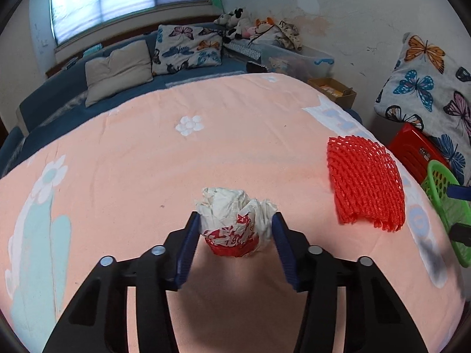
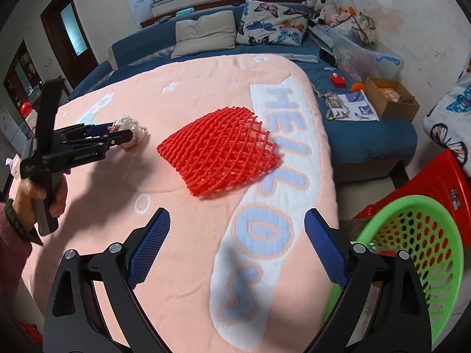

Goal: Collect trash

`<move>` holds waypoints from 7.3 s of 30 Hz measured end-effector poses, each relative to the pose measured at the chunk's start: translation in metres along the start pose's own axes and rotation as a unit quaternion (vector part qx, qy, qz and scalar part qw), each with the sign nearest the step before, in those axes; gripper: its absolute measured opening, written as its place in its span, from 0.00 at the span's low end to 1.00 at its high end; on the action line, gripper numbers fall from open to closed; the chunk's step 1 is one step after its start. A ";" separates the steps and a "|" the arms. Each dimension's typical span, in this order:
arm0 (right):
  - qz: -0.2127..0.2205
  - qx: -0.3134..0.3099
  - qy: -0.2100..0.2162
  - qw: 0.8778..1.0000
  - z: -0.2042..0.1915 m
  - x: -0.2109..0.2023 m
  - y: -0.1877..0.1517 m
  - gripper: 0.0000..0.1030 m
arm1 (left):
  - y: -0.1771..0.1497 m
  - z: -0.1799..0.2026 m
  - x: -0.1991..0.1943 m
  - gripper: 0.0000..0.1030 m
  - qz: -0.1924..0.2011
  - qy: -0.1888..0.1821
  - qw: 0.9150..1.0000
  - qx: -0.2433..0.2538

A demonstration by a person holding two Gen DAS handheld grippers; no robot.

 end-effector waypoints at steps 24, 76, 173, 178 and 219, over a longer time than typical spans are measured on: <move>-0.052 0.180 0.004 0.982 -0.002 0.082 0.056 0.89 | -0.023 -0.054 -0.063 0.39 0.038 0.031 0.999 -0.020; 0.063 0.090 -0.006 0.994 0.032 -0.112 -0.077 0.20 | -0.069 0.122 -0.176 0.39 0.087 -0.070 0.994 0.013; 0.134 0.105 -0.107 0.980 0.079 -0.212 -0.160 0.89 | -0.068 0.233 -0.192 0.87 0.071 -0.071 0.995 0.026; 0.138 0.091 -0.099 0.981 0.049 -0.210 -0.164 0.94 | -0.086 0.204 -0.210 0.89 0.072 -0.056 0.996 0.001; 0.167 0.036 -0.090 0.981 -0.024 -0.215 -0.189 0.96 | -0.170 0.122 -0.288 0.93 0.117 0.066 0.988 -0.075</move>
Point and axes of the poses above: each gripper's, at about its wrist camera, not at the fingertips, and x roughly the way its jaws point, z to its right, y to its top, the point moved 3 cm from there along x, roughly the way its jaws point, and after that the axes turned 4 degrees about y, right-handed, at the moved point
